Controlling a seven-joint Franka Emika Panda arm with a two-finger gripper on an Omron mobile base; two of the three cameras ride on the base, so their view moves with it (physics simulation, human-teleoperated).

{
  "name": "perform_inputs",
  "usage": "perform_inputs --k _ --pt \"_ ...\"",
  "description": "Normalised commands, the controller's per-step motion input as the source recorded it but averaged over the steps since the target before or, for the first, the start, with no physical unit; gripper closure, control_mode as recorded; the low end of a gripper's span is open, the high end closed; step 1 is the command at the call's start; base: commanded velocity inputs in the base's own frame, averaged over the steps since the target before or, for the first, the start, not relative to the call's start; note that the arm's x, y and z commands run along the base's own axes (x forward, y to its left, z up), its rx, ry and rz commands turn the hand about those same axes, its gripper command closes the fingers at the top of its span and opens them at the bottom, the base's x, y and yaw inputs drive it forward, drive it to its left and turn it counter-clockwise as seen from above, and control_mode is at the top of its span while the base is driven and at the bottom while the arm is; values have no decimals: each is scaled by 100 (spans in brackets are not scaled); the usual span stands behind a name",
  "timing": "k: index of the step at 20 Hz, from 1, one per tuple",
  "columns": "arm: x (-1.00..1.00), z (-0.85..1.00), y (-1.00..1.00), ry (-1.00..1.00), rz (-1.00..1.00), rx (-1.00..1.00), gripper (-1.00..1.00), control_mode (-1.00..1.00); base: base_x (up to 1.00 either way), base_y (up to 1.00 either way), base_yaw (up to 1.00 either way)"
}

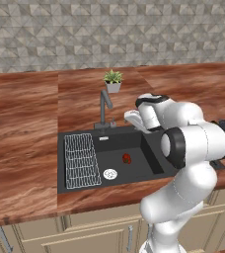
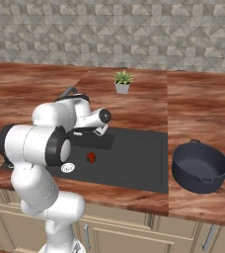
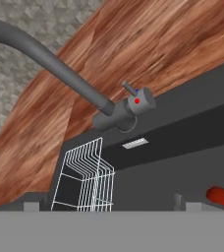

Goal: Dump the bell pepper from the pot into the sink. Then turn on the water and wash the bell pepper. Then turn off the water and put the bell pepper back in the pot.

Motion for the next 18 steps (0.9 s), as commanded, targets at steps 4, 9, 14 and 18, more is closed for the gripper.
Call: perform_inputs --k 4,9,14,18 --pt "9 -2 9 0 2 1 -100 -100 0 0 0" --pt "16 -8 13 0 0 0 -100 -100 0 0 0" --pt "23 -9 6 0 0 0 -100 -100 0 0 0" --pt "19 -8 1 0 0 0 -100 -100 0 0 0"
